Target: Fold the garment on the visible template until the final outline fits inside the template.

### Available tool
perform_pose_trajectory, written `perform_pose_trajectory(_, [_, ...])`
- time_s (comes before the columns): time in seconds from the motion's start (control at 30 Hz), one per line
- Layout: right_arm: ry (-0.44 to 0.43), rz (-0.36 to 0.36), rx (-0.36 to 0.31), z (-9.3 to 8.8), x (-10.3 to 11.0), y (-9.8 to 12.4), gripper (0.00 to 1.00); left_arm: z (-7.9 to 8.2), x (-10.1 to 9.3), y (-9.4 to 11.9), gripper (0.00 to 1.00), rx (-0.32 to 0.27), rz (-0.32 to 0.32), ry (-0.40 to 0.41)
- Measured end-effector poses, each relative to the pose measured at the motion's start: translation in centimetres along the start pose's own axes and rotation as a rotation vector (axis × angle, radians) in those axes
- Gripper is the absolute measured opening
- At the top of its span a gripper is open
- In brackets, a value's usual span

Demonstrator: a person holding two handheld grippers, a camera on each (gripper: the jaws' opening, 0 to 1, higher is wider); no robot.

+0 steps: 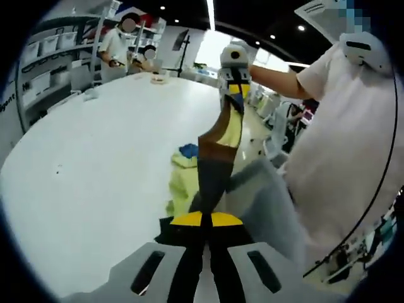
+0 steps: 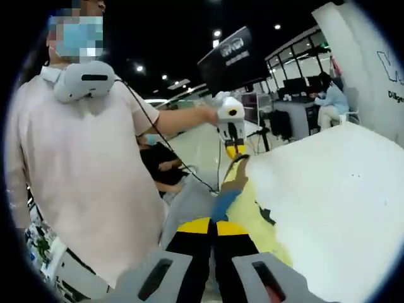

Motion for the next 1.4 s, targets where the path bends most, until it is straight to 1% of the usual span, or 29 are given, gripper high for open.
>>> perform_pose_trajectory(0.03, [0.020,-0.052,-0.019,0.0,-1.4,0.2,0.00,0.1,0.8,-0.2,0.04,-0.010,0.039,-0.002])
perform_pose_trajectory(0.07, [-0.014,-0.085,-0.016,-0.2,-2.3,0.3,0.00,0.3,2.1,-0.5,0.04,-0.023,0.099,-0.001])
perform_pose_trajectory(0.1, [-0.027,-0.092,0.001,-0.6,-3.4,0.3,0.00,0.4,3.2,-0.9,0.04,-0.029,0.141,0.006])
perform_pose_trajectory(0.13, [-0.011,-0.155,0.005,-0.9,-5.0,0.3,0.00,0.4,3.8,-1.1,0.04,-0.029,0.160,0.010])
perform_pose_trajectory(0.17, [-0.043,-0.167,0.014,-1.2,-5.7,0.3,0.00,0.5,4.5,-1.3,0.04,-0.035,0.188,0.014])
perform_pose_trajectory(0.2, [-0.043,-0.151,0.011,-1.4,-6.4,0.0,0.00,0.7,5.4,-1.6,0.04,-0.045,0.222,0.018])
perform_pose_trajectory(0.27, [-0.044,-0.249,0.028,-1.9,-8.4,0.2,0.00,0.9,6.2,-2.0,0.04,-0.055,0.240,0.024])
perform_pose_trajectory(0.3, [-0.041,-0.274,0.044,-2.2,-9.5,0.2,0.00,1.1,6.7,-2.2,0.04,-0.061,0.255,0.028])
perform_pose_trajectory(0.4, [-0.042,-0.341,0.026,-2.3,-11.9,0.4,0.00,1.3,8.8,-2.9,0.04,-0.069,0.294,0.043])
perform_pose_trajectory(0.5, [-0.028,-0.443,0.018,-2.3,-14.6,1.0,0.00,1.6,10.1,-3.8,0.04,-0.076,0.323,0.059])
perform_pose_trajectory(0.53, [-0.009,-0.498,0.024,-2.3,-15.8,1.2,0.00,1.6,10.5,-4.0,0.04,-0.076,0.335,0.064])
perform_pose_trajectory(0.63, [-0.002,-0.561,0.014,-2.3,-17.9,1.5,0.00,1.7,12.7,-4.8,0.04,-0.093,0.389,0.089])
perform_pose_trajectory(0.67, [0.013,-0.612,0.037,-2.5,-19.1,1.8,0.00,1.7,13.3,-5.0,0.04,-0.098,0.403,0.094])
perform_pose_trajectory(0.73, [0.015,-0.649,0.036,-2.6,-20.8,1.9,0.00,1.9,14.6,-5.4,0.04,-0.107,0.437,0.108])
perform_pose_trajectory(0.8, [0.034,-0.701,0.066,-2.6,-22.6,2.0,0.00,2.2,15.7,-6.0,0.04,-0.110,0.454,0.113])
perform_pose_trajectory(0.9, [0.058,-0.762,0.095,-2.6,-25.4,2.0,0.00,2.3,17.6,-7.1,0.04,-0.091,0.490,0.122])
perform_pose_trajectory(0.97, [0.038,-0.791,0.101,-2.6,-26.9,1.8,0.00,2.3,18.8,-7.7,0.04,-0.080,0.518,0.140])
perform_pose_trajectory(1.0, [0.032,-0.827,0.116,-2.7,-28.1,1.8,0.00,2.3,20.1,-8.1,0.04,-0.069,0.559,0.161])
perform_pose_trajectory(1.03, [0.034,-0.838,0.126,-2.8,-28.8,1.9,0.00,2.2,20.9,-8.3,0.04,-0.056,0.590,0.182])
perform_pose_trajectory(1.1, [0.038,-0.909,0.172,-3.3,-30.8,1.8,0.00,2.3,22.5,-8.7,0.04,-0.059,0.670,0.222])
perform_pose_trajectory(1.13, [0.044,-0.943,0.200,-3.6,-31.4,1.7,0.00,2.2,23.5,-8.7,0.04,-0.046,0.727,0.232])
perform_pose_trajectory(1.17, [0.045,-0.968,0.197,-3.6,-31.6,1.5,0.03,2.0,23.8,-8.6,0.04,-0.039,0.769,0.271])
perform_pose_trajectory(1.2, [0.048,-0.965,0.207,-3.8,-31.7,1.2,0.16,1.8,23.9,-8.5,0.09,-0.052,0.794,0.310])
perform_pose_trajectory(1.23, [0.015,-0.973,0.212,-4.1,-31.5,0.9,0.35,1.9,23.9,-8.4,0.14,-0.084,0.802,0.329])
perform_pose_trajectory(1.27, [0.034,-0.970,0.205,-4.2,-31.2,0.6,0.44,1.7,23.7,-8.3,0.22,-0.074,0.805,0.326])
perform_pose_trajectory(1.3, [0.110,-0.962,0.198,-4.1,-30.6,0.3,0.44,1.3,23.2,-8.2,0.30,-0.054,0.804,0.315])
perform_pose_trajectory(1.33, [0.090,-0.951,0.204,-4.5,-30.1,0.2,0.37,1.0,22.6,-8.2,0.31,-0.056,0.793,0.311])
perform_pose_trajectory(1.37, [0.075,-0.931,0.213,-5.1,-29.2,-0.1,0.33,0.6,22.2,-8.2,0.28,-0.058,0.780,0.309])
perform_pose_trajectory(1.4, [0.076,-0.926,0.210,-5.5,-28.8,-0.3,0.32,-0.1,21.6,-8.2,0.24,-0.049,0.767,0.314])
Point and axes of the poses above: the point that each gripper's makers call its tool centre point, and the gripper's own axes: y roughly backward along the fingers, x roughly to its left, z roughly out of its top, the point moved 8 cm from there along y, roughly backward along the fingers, and after that the axes turned 4 degrees about -x, right-handed, at the moved point
